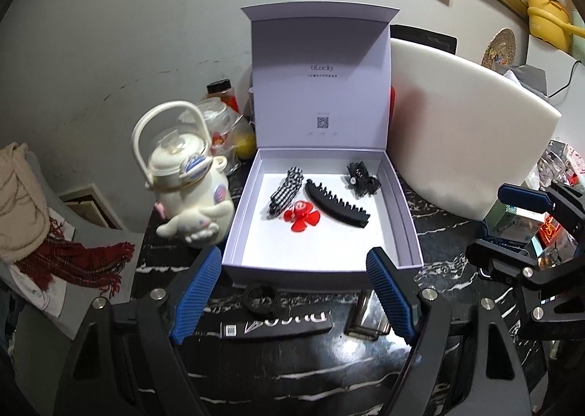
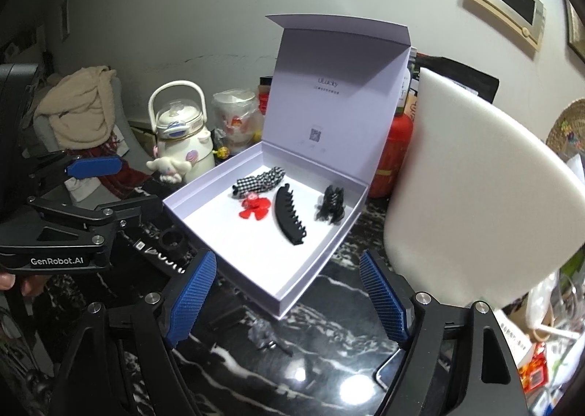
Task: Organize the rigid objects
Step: 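Lift both open tools out of the box back over the table, then lower the right tool onto the clear plastic holder and close it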
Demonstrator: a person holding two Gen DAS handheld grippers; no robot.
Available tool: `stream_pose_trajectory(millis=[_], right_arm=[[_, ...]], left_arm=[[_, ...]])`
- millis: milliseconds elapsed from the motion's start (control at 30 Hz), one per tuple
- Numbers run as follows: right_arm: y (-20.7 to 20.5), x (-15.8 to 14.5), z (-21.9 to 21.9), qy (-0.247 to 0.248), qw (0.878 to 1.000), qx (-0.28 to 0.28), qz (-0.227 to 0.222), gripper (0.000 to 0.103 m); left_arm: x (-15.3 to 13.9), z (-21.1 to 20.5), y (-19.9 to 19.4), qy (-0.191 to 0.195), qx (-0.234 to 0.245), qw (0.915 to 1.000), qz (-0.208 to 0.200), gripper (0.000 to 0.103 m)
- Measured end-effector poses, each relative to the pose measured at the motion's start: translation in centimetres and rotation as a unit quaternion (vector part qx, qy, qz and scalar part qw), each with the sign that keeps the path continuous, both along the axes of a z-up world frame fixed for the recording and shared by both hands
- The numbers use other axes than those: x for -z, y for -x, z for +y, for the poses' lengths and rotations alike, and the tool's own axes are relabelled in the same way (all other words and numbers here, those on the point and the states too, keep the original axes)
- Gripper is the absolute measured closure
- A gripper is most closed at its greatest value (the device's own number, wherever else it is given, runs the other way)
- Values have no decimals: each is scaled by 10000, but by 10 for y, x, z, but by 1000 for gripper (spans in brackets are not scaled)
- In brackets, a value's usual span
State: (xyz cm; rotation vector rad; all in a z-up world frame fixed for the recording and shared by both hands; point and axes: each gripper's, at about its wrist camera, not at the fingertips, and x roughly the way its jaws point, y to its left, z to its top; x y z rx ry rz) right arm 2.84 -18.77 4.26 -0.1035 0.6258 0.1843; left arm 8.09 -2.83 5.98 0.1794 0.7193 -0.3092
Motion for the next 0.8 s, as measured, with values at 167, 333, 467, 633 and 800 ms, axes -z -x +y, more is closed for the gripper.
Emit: stream_pose_trajectory(millis=[167, 333, 467, 633, 800], right_arm=[[11, 11, 4, -71, 10000, -43, -4, 21], [19, 26, 8, -58, 9999, -124, 84, 21], [25, 37, 8, -86, 9997, -127, 164, 21], [28, 54, 10, -84, 9996, -124, 252, 21], [27, 74, 8, -126, 9989, -60, 442, 21]], left_arm=[[8, 13, 12, 269, -107, 9996, -33, 21], [22, 23, 17, 450, -104, 9987, 236, 21], [36, 27, 21, 465, -169, 9981, 368, 21], [52, 30, 23, 474, -308, 9975, 425, 21], [68, 30, 22, 447, -298, 9973, 503, 21]])
